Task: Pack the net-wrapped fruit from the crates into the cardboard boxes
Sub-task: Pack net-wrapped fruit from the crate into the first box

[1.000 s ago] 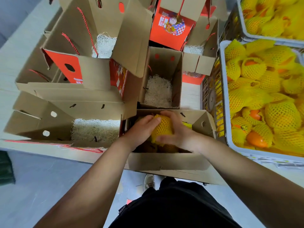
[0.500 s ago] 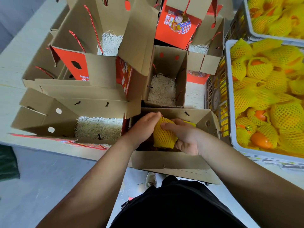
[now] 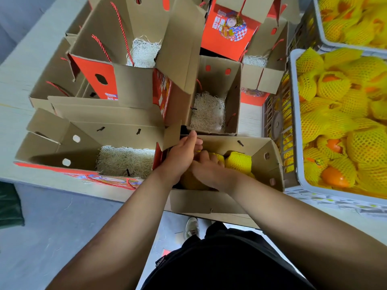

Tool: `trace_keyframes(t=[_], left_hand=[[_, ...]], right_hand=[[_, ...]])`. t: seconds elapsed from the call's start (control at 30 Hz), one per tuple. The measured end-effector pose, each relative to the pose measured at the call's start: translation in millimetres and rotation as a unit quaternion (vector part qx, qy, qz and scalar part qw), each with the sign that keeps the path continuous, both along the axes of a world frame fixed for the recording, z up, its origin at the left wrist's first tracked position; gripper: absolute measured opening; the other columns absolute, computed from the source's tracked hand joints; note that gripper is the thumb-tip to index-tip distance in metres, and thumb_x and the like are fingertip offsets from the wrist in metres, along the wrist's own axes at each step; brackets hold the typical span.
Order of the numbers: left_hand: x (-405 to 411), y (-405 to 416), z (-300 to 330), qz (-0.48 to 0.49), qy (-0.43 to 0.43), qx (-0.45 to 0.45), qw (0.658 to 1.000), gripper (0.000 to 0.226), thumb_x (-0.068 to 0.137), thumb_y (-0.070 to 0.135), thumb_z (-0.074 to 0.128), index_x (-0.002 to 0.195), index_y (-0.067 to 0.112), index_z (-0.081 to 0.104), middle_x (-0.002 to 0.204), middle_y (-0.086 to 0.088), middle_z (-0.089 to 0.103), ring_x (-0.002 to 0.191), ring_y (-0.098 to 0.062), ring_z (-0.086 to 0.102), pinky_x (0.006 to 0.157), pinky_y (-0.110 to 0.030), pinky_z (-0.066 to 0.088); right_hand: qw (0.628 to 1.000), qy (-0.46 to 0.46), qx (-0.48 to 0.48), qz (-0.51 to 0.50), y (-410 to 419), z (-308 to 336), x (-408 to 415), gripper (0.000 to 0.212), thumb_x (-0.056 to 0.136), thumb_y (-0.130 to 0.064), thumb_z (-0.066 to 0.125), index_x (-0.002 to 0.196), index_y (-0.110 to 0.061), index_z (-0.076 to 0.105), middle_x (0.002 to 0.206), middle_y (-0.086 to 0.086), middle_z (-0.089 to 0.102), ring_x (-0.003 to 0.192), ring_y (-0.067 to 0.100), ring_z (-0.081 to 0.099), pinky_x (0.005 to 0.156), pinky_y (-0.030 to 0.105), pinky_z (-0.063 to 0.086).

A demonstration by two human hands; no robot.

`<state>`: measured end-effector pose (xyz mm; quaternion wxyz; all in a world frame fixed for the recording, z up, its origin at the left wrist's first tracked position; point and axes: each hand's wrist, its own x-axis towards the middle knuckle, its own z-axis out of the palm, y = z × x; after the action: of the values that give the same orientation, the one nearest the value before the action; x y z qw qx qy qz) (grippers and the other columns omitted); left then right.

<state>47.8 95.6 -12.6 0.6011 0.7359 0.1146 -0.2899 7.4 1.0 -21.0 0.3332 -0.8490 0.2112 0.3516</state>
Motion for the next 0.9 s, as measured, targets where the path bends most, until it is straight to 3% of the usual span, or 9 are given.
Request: trace_keyframes(t=[0.1,0.27,0.37,0.5,0.57,0.63,0.7,0.83,0.9], left_hand=[[-1,2,1,-0.013,-0.009,-0.006,1.0,0.048,0.109,0.048,0.038,0.121,0.014,0.07,0.119,-0.005,0.071,0.116,-0.018,0.066,0.101,-0.03,0.051],[-6,6,7,-0.016,-0.04,-0.006,0.999,0.039,0.111,0.04,0.039,0.123,0.018,0.068,0.119,0.003,0.07,0.115,-0.01,0.062,0.1,-0.024,0.046],[-16,10,11,0.007,-0.099,0.001,0.995,0.028,0.11,0.03,0.045,0.116,0.018,0.069,0.109,0.005,0.068,0.099,-0.001,0.061,0.086,-0.015,0.044],[-27,11,11,-0.024,-0.098,0.037,0.994,0.021,0.106,0.023,0.05,0.11,0.013,0.067,0.093,0.003,0.064,0.084,-0.005,0.057,0.073,-0.02,0.044],[-29,9,7,-0.084,-0.08,0.081,0.99,0.019,0.106,0.026,0.05,0.112,0.017,0.066,0.094,0.006,0.063,0.086,-0.003,0.055,0.07,-0.019,0.04],[-29,6,5,-0.146,-0.066,0.137,0.977,0.019,0.106,0.025,0.048,0.113,0.022,0.065,0.096,0.01,0.061,0.088,-0.001,0.053,0.068,-0.02,0.038],[-28,5,2,-0.211,-0.061,0.181,0.959,0.022,0.105,0.023,0.046,0.115,0.024,0.066,0.102,0.007,0.062,0.095,-0.009,0.057,0.073,-0.024,0.04],[-29,4,-3,-0.305,-0.099,0.244,0.915,0.027,0.104,0.025,0.047,0.123,0.022,0.065,0.115,-0.001,0.064,0.111,-0.023,0.059,0.088,-0.029,0.043],[-29,3,-3,-0.348,-0.12,0.268,0.89,0.032,0.103,0.027,0.048,0.131,0.02,0.063,0.123,-0.006,0.066,0.114,-0.027,0.06,0.094,-0.033,0.048]], right_hand=[[0.999,-0.025,0.016,0.033,-11,0,-5,0.065,0.096,-0.036,0.053,0.151,-0.023,0.022,0.151,0.017,0.029,0.139,0.041,0.036,0.11,0.049,0.034],[0.996,-0.058,-0.003,0.072,-9,4,-8,0.07,0.093,-0.025,0.063,0.148,-0.017,0.021,0.145,0.02,0.034,0.129,0.04,0.046,0.101,0.045,0.042],[0.99,-0.096,-0.015,0.097,-15,3,-7,0.063,0.093,-0.021,0.065,0.141,-0.009,0.026,0.135,0.023,0.051,0.122,0.039,0.055,0.095,0.043,0.048],[0.986,-0.109,-0.042,0.123,-15,-2,-8,0.062,0.091,-0.004,0.062,0.142,-0.007,0.026,0.127,0.02,0.059,0.114,0.037,0.062,0.086,0.04,0.051],[0.983,-0.117,-0.028,0.138,-17,-4,-9,0.057,0.092,-0.005,0.062,0.139,-0.006,0.032,0.122,0.015,0.06,0.112,0.033,0.063,0.083,0.037,0.05],[0.985,-0.119,0.012,0.123,-31,-4,-9,0.042,0.092,-0.021,0.065,0.125,-0.015,0.04,0.109,0.004,0.061,0.099,0.025,0.063,0.078,0.036,0.049],[0.987,-0.124,0.027,0.098,-49,-2,-8,0.034,0.089,-0.033,0.065,0.115,-0.024,0.044,0.1,-0.002,0.063,0.092,0.021,0.063,0.077,0.037,0.05],[0.96,-0.129,-0.108,0.224,-63,-8,-12,0.051,0.094,-0.022,0.061,0.139,-0.028,0.036,0.13,0.013,0.056,0.115,0.035,0.062,0.089,0.042,0.053],[0.938,-0.118,-0.178,0.272,-60,-15,-11,0.058,0.096,-0.025,0.063,0.146,-0.032,0.034,0.14,0.012,0.049,0.126,0.036,0.056,0.096,0.046,0.052]])
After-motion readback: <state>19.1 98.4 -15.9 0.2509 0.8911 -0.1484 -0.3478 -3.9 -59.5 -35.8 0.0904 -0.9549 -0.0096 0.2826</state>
